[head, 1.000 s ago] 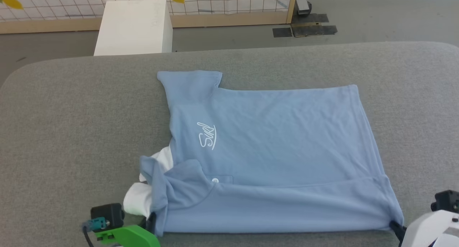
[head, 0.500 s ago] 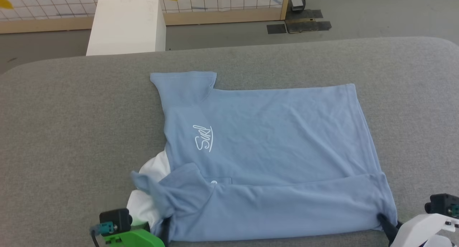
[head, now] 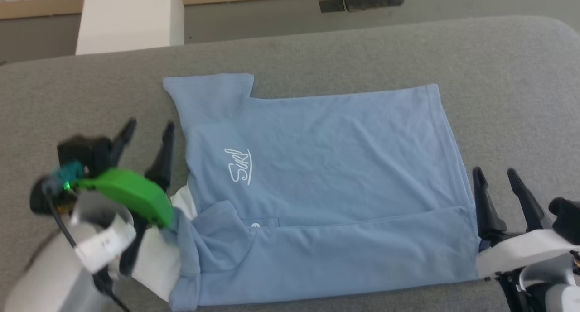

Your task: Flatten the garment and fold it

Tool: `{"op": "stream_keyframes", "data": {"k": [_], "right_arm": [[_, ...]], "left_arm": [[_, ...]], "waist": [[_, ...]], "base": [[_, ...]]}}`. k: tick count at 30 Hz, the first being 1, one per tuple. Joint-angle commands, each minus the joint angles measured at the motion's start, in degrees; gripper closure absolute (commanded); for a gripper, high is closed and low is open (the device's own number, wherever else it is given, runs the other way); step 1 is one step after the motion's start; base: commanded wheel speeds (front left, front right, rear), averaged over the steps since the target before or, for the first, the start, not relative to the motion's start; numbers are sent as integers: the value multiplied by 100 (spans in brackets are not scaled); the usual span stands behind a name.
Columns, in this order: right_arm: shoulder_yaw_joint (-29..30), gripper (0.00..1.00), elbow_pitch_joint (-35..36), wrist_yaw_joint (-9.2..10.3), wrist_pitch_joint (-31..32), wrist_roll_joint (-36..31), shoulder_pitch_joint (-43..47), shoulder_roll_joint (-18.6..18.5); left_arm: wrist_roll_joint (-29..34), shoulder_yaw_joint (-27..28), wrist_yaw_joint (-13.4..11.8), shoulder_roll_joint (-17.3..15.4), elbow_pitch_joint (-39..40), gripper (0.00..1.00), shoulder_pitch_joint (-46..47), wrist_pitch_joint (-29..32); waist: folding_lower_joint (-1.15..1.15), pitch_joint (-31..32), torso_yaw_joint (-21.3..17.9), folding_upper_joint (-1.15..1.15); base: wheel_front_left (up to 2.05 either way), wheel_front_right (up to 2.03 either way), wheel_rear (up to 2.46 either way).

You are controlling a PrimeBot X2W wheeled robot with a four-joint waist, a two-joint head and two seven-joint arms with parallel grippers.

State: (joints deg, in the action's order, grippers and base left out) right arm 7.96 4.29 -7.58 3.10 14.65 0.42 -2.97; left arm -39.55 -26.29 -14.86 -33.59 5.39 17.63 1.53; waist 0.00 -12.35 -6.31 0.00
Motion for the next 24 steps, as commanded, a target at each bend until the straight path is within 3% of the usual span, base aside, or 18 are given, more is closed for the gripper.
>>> {"op": "stream_keyframes", "data": {"k": [1,9,14,19,24], "right_arm": [[-90,0,14,9,-198,-74,-138,-54],[-600,0,-129,9,-835,-161,-660,-317],[-1025,0,-175,9,-907,-206,-1016,-511],[-1274,0,-180,9,-919,-204,-1249,-648],[-1359,0,-164,9,-888,-199,-1359,-664]], "left_arm": [[146,1,124,-88,-126,0,354,42],[308,-168,859,-306,-1360,0,2163,830],[257,-251,1095,-515,-2135,0,2931,1709],[136,-278,965,-683,-2646,0,3246,2650],[-158,-38,499,-646,-2902,0,3409,3243]], "waist": [[0,-286,-218,0],[0,-985,-677,0],[0,-1361,-1010,0],[0,-1586,-1205,0],[0,-1778,-1297,0]], "base": [[0,0,0],[0,0,0],[0,0,0],[0,0,0],[0,0,0]]}}
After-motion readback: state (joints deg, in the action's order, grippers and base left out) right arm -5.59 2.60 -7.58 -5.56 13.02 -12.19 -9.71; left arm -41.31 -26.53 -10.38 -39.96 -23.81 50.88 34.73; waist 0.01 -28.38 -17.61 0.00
